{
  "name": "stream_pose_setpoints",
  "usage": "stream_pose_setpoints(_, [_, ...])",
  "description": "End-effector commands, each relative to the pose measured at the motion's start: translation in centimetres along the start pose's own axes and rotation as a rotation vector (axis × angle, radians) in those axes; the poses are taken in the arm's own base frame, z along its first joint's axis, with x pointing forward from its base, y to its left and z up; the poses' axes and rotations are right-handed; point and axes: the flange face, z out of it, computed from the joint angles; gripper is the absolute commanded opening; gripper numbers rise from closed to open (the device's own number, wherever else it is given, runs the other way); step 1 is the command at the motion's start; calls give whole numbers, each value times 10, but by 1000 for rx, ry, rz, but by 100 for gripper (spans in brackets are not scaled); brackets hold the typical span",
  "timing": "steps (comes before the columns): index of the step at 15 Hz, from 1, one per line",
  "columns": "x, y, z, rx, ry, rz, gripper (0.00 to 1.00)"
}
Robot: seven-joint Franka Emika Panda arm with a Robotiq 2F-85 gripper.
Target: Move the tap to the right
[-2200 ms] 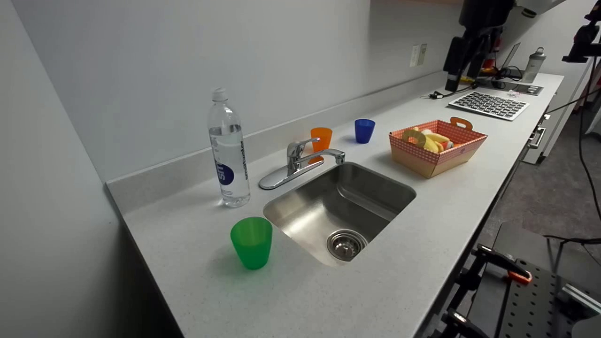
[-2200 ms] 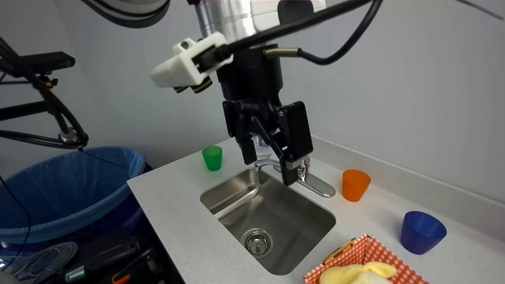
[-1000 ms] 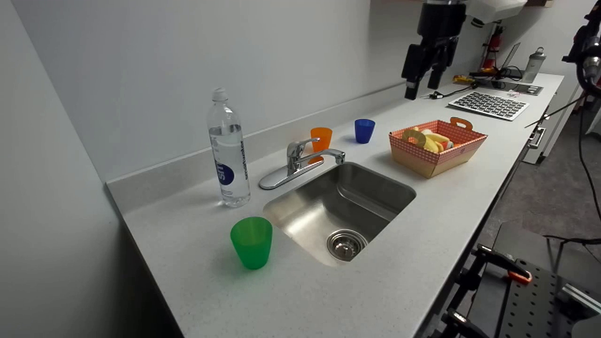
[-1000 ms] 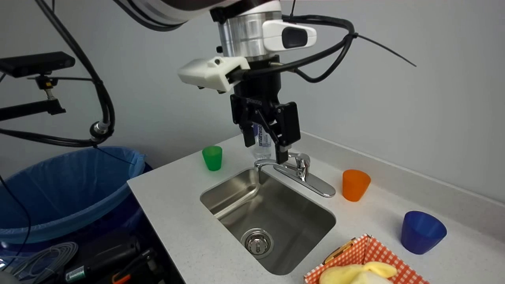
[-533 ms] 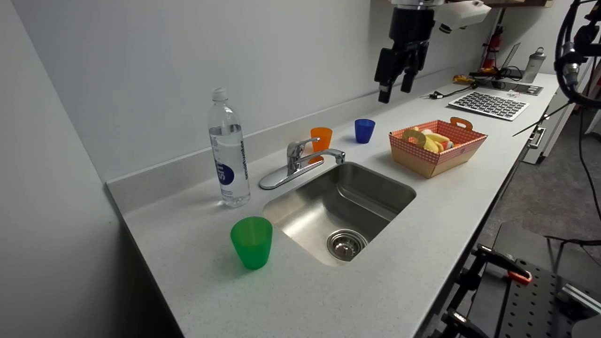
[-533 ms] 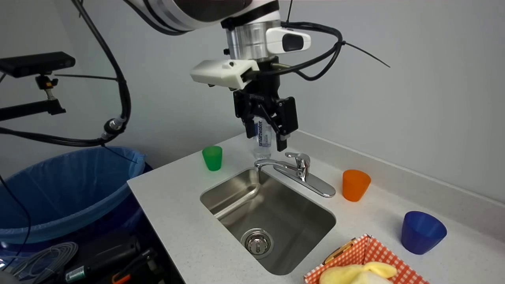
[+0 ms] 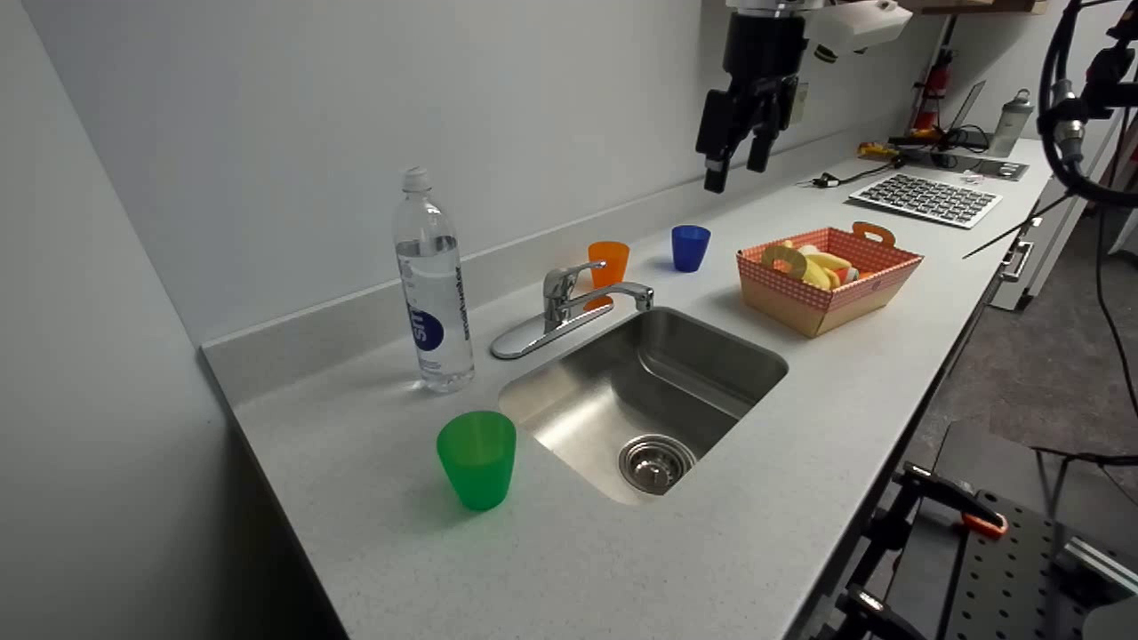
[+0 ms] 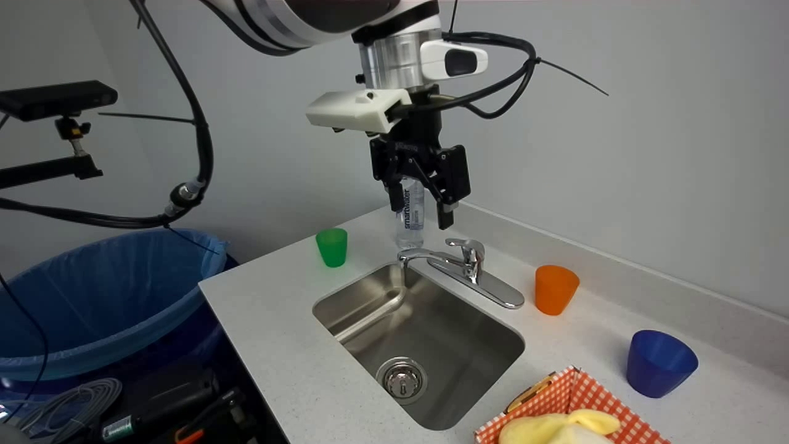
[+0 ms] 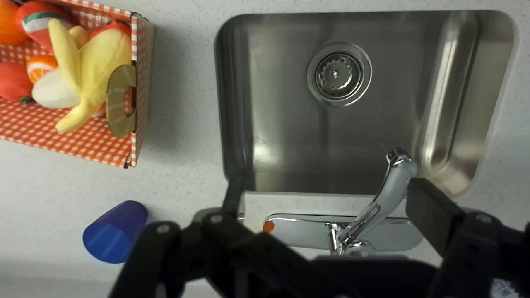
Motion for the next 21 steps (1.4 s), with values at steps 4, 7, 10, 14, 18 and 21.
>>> stream_pose_setpoints(4, [0, 0, -1, 0, -1, 0, 100])
stream_pose_setpoints(7, [8, -8, 6, 17, 5, -10, 100])
stream_pose_setpoints(10, [18, -21, 15, 28, 11, -25, 100])
stream_pose_setpoints(14, [31, -53, 38, 57, 16, -57, 100])
stream_pose_setpoints(18, [45, -82, 65, 84, 9, -80, 100])
stream_pose_setpoints(21, [60, -101, 81, 108, -2, -85, 100])
